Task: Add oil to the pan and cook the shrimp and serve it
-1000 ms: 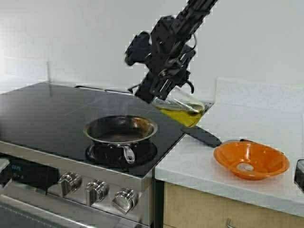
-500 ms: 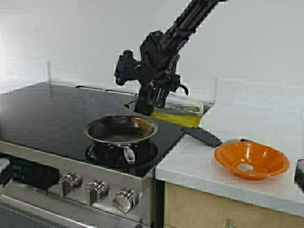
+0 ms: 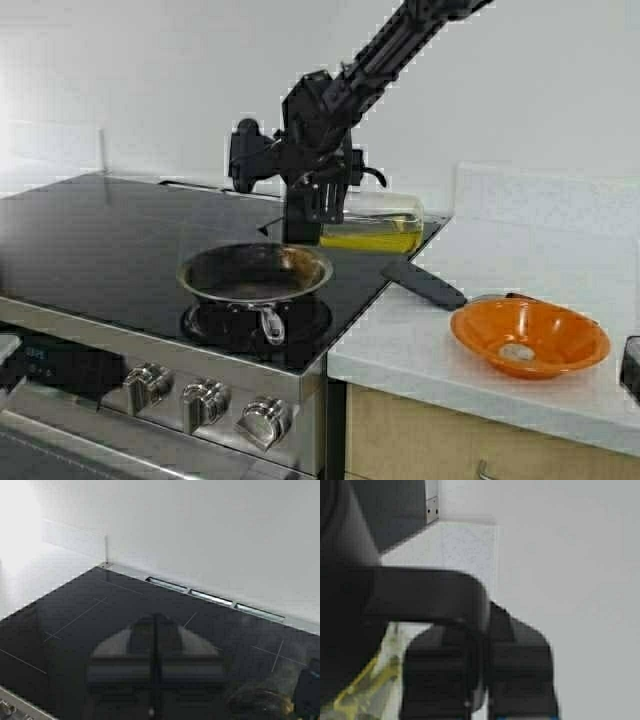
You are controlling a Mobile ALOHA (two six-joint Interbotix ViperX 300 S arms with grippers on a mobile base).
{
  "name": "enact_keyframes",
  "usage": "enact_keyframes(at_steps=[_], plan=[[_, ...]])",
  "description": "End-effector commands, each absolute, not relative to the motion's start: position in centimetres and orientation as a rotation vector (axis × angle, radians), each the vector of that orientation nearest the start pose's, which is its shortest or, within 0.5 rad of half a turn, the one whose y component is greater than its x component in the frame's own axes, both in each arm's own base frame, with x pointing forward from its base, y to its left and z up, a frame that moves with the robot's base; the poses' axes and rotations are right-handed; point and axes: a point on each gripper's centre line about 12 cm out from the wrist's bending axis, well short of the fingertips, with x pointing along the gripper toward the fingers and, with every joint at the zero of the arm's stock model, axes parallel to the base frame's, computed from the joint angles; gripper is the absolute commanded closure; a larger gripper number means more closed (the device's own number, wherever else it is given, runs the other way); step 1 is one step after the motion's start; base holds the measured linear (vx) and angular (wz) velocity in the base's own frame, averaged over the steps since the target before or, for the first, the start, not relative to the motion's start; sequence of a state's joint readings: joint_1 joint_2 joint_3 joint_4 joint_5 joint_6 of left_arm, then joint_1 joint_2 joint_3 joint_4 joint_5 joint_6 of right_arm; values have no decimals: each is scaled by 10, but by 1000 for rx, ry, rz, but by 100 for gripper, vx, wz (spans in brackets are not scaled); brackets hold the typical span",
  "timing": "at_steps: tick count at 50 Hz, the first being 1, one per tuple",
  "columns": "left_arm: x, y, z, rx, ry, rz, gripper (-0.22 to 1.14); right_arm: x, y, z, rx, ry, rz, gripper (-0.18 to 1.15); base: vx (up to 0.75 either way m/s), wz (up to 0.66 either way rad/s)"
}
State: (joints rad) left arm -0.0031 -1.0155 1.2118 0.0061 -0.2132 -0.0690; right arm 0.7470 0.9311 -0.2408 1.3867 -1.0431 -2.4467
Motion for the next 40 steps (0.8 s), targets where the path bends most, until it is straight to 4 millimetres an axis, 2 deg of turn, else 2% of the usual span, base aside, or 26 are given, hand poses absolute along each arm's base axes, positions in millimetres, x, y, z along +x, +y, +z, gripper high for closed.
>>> enact_keyframes(at_steps=[1, 20, 26, 30, 35, 40], plan=[[190, -1, 282, -63, -24, -5, 89, 489, 320, 77, -1495, 330, -122, 89, 0, 0], [190, -1, 282, -63, -23, -5, 89, 491, 323, 80, -1514, 285, -128, 89, 0, 0], [190, -1, 281, -63, -23, -5, 89, 490, 321, 95, -1302, 337, -132, 89, 0, 0], [190, -1, 281, -65, -21, -5, 89, 489, 324, 110, -1048, 385, -121, 89, 0, 0], [190, 0, 281, -65, -21, -4, 89, 487, 318, 134, -735, 357, -165, 89, 0, 0], [190, -1, 280, -65, -18, -5, 89, 478, 308, 149, -544, 325, -174, 89, 0, 0]])
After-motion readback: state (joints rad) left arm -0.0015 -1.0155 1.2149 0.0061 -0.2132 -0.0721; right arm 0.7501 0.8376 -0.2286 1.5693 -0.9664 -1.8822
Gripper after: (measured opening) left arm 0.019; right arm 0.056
